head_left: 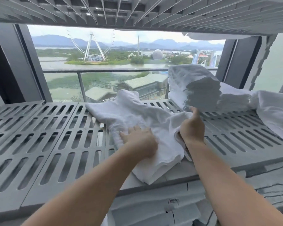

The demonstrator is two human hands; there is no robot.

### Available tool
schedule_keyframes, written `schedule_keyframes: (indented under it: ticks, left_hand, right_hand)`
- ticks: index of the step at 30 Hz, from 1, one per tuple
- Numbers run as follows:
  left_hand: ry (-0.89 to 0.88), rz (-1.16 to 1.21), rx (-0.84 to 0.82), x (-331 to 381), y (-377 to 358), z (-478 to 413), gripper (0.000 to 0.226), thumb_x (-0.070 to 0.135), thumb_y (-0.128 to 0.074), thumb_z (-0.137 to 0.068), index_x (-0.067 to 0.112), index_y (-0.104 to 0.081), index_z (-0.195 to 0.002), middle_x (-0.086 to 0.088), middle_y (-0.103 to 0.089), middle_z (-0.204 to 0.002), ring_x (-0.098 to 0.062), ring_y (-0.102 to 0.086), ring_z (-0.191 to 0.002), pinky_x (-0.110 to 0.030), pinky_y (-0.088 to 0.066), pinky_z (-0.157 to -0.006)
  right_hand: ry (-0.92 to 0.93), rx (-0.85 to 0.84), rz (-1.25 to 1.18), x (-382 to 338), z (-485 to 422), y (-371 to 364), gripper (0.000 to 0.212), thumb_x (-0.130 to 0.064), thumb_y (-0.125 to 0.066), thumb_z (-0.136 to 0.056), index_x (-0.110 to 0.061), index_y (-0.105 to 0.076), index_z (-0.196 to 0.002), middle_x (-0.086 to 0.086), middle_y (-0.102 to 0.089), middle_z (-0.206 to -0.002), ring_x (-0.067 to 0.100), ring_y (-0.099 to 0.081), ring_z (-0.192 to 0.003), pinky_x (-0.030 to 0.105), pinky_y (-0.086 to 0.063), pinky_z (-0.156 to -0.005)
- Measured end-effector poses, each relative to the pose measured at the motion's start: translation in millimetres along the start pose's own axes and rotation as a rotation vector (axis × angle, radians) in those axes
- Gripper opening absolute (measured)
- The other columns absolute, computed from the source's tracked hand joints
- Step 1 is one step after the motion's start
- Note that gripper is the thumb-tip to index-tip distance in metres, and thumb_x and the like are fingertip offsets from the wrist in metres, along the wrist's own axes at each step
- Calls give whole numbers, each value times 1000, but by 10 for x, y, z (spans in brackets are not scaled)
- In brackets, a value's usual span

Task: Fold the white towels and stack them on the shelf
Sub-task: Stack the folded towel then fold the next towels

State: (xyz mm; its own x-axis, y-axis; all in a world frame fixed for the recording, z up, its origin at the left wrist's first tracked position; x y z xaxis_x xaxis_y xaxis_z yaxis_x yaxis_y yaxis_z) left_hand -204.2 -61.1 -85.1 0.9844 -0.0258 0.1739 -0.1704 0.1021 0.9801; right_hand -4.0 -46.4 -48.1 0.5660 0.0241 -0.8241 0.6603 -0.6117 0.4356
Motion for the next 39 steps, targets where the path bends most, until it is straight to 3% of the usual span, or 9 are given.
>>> schedule_keyframes:
  ticks: [3,6,13,18,24,27,31,34,39]
  left_hand:
    - [-12,18,41,44,4,17,52,25,-33,-98,43,-37,-146,-15,-15,-164,-39,-17,-149,-72,-7,-113]
    - [-32,-18,39,-51,66,-7,62,12,-37,-93,51,-44,-141,-4,-27,-162,-31,-33,-144,-62,-24,-115]
    - [350,-432,126,-617,337,8,47,18,-50,-94,24,-54,-140,-8,-52,-143,-31,-46,-133,-48,-42,-94]
    - [472,-276,107,-880,476,214,47,16,-48,-93,16,-52,-140,-16,-42,-150,-38,-40,-136,-52,-41,-104]
    - [274,146,225,-956,527,450,30,20,-47,-101,3,-70,-111,-17,-68,-116,-30,-62,-104,-33,-47,-81]
    - [265,176,262,-983,374,578,30,27,-47,-98,14,-69,-82,-9,-71,-94,-23,-62,-81,-32,-43,-66]
    - [204,43,171,-748,24,492,46,52,-34,-95,23,-63,-117,-14,-56,-139,-33,-51,-126,-48,-39,-108]
    - [175,-24,137,-704,-168,492,62,68,-19,-94,48,-24,-153,-11,-11,-167,-31,-10,-154,-52,-4,-122]
    - [-51,-53,103,-892,-94,497,60,70,-13,-95,54,-12,-153,0,-3,-169,-21,-5,-155,-44,-2,-124]
  right_hand:
    - [112,-158,226,25,32,-80,51,4,-41,-85,-20,-66,-123,14,-69,-118,34,-61,-111,37,-49,-88]
    - [203,-242,372,-37,141,-121,31,-18,-49,-88,-21,-76,-103,11,-73,-101,34,-64,-99,40,-54,-84]
    - [322,-458,613,-223,521,-42,16,-26,-54,-85,-13,-61,-90,9,-66,-96,30,-58,-83,31,-41,-66]
    - [385,-1020,341,-622,1319,-170,19,-12,-57,-81,-4,-75,-80,11,-71,-65,25,-63,-53,29,-53,-50]
    - [163,-1688,-93,-841,2235,-457,21,-15,-51,-101,-10,-57,-120,20,-73,-87,23,-67,-55,28,-54,-48]
    - [232,-1290,-136,-893,1626,-559,15,-20,-57,-97,-11,-68,-101,9,-68,-59,15,-51,-34,20,-39,-37]
    - [424,-611,44,-815,797,-513,25,-12,-51,-90,-13,-76,-96,7,-75,-84,19,-70,-76,26,-54,-69]
    - [540,-559,198,-652,662,-648,34,-6,-45,-90,-17,-73,-107,6,-71,-111,24,-61,-110,35,-49,-96]
    - [675,-379,218,-608,610,-542,37,4,-47,-82,-18,-73,-94,5,-72,-102,24,-61,-100,38,-47,-95]
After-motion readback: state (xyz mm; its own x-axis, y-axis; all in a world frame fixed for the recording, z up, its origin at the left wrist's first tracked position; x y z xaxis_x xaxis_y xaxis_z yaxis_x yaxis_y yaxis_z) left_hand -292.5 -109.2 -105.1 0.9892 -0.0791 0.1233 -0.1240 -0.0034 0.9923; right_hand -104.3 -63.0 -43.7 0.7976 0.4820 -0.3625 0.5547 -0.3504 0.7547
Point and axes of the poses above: each hand's wrist, its own z-axis away from the middle knuckle, its own y-axis out of the back of the hand, x = y × z, the point moved 8 cm from there along -z, towards the middle knuckle
